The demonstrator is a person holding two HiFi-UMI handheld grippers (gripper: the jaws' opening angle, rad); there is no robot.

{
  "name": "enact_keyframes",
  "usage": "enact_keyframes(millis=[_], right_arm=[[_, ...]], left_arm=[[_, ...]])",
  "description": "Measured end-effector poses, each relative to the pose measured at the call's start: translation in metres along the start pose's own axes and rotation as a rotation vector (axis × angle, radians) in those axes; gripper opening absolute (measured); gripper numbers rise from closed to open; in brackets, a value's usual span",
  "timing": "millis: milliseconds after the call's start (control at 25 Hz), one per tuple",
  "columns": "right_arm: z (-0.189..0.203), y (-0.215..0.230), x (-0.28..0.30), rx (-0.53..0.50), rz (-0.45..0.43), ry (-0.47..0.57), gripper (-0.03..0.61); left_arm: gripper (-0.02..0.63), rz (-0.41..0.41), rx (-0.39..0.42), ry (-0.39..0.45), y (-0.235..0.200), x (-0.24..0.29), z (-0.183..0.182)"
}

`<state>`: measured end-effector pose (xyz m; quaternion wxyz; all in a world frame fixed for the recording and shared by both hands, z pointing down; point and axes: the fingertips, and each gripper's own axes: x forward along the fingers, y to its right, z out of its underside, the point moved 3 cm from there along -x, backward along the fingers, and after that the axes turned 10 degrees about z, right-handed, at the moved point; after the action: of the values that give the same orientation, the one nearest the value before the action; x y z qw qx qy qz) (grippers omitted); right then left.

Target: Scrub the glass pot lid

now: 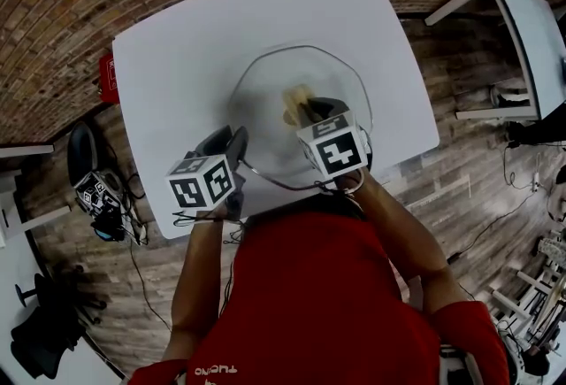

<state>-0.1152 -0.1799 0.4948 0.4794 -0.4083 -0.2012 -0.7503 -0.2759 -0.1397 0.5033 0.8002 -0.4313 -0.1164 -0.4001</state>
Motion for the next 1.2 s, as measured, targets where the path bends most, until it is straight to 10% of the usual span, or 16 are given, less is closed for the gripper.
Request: enact_keyframes(millis=[520, 1200], right_arm=[[0.025, 0.087, -0.026, 0.036, 0.203, -0.035, 0.055], [0.035, -0.084, -0.050, -0.091, -0.192, -0.064, 0.055]], left_arm=[[0.125, -0.004, 0.001, -0.003, 0.002, 0.000, -0.001], [0.124, -0.015, -0.013, 0.009, -0.001, 0.000, -0.001]])
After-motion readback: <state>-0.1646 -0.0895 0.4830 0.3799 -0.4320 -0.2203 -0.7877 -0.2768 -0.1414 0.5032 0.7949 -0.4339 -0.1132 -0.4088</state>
